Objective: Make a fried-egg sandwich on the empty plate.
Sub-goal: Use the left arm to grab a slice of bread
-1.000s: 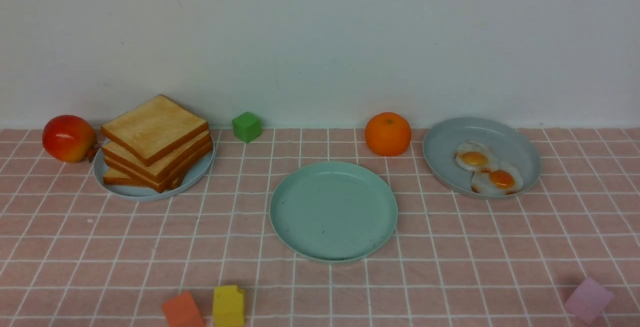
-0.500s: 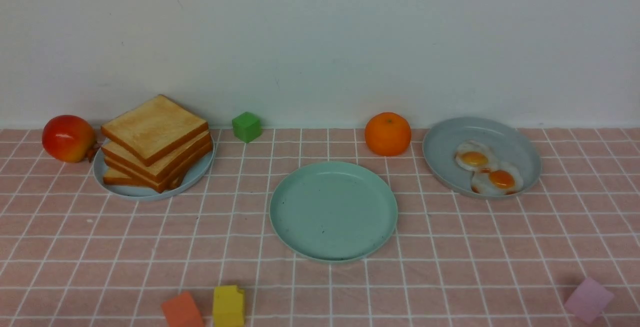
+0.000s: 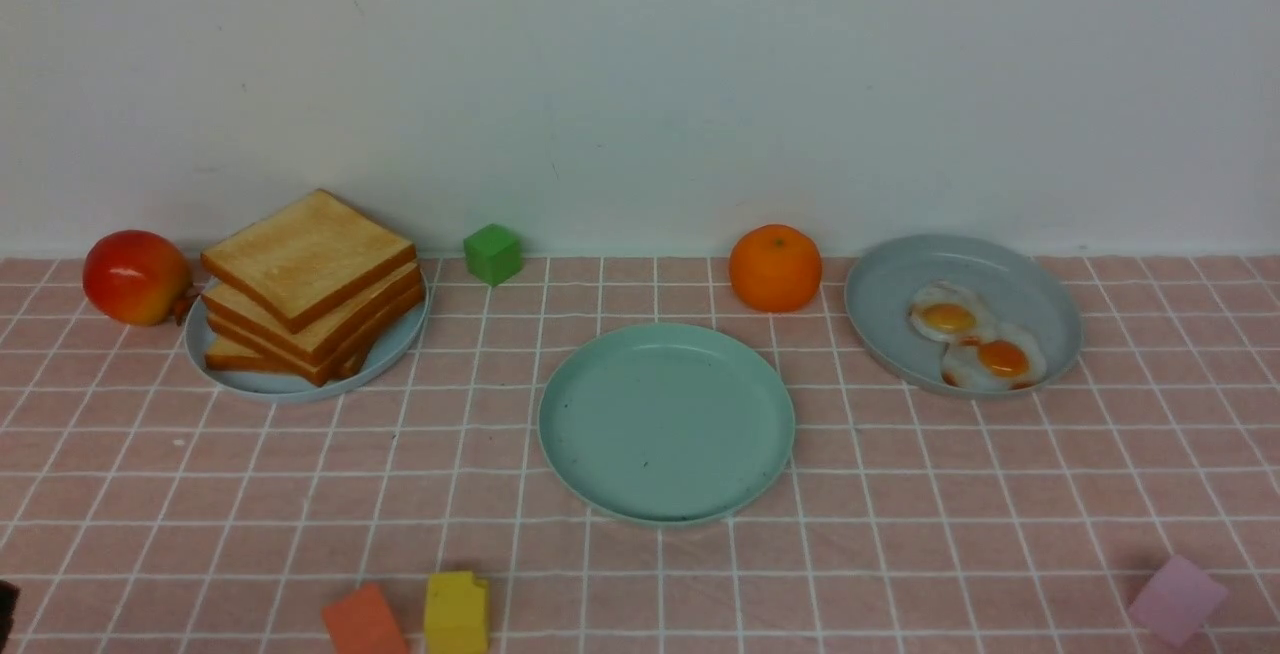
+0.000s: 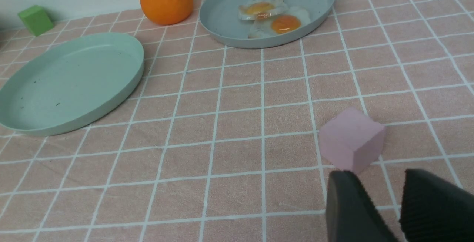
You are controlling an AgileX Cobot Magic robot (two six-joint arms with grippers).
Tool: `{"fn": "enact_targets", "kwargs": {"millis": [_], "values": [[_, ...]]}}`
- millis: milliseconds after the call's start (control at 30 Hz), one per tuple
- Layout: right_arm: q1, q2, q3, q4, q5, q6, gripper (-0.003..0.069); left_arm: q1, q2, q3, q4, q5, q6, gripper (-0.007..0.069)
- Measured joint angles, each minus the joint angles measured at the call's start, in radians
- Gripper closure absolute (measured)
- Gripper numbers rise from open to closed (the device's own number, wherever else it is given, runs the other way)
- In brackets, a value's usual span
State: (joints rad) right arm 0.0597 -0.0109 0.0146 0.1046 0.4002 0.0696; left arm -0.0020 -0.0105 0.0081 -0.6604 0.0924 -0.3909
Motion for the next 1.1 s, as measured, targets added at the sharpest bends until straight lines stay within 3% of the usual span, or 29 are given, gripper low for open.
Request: {"fn": "enact_targets", "kwargs": {"millis": [233,500,567,700,767,900,1100], "values": [[0.000,0.000,0.000,0.000,0.000,0.000,0.0418,0.000,0.039,-0.215,0.050,0.244,0.205,0.0638],[0.000,0.000,0.000,0.000,0.000,0.000,0.0418,-0.040,0.452,-0.530,0.118,0.608,0.474,0.0638],[0.000,0.000,0.000,0.000,0.000,0.000,0.0418,-0.063,0.515,-0.574,0.146,0.648,0.483,0.0638],[0.000,0.000,0.000,0.000,0.000,0.000,0.0418,-0.202,0.829,-0.810,0.326,0.866,0.440,0.0638],[0.000,0.000,0.000,0.000,0.000,0.000,0.0418,-0.234,0.922,-0.883,0.384,0.897,0.430,0.0638],[0.000,0.000,0.000,0.000,0.000,0.000,0.0418,-0.254,1.101,-1.003,0.461,0.878,0.407,0.0638],[0.000,0.000,0.000,0.000,0.000,0.000,0.0418,-0.257,1.278,-1.070,0.464,0.817,0.391,0.0638]]}}
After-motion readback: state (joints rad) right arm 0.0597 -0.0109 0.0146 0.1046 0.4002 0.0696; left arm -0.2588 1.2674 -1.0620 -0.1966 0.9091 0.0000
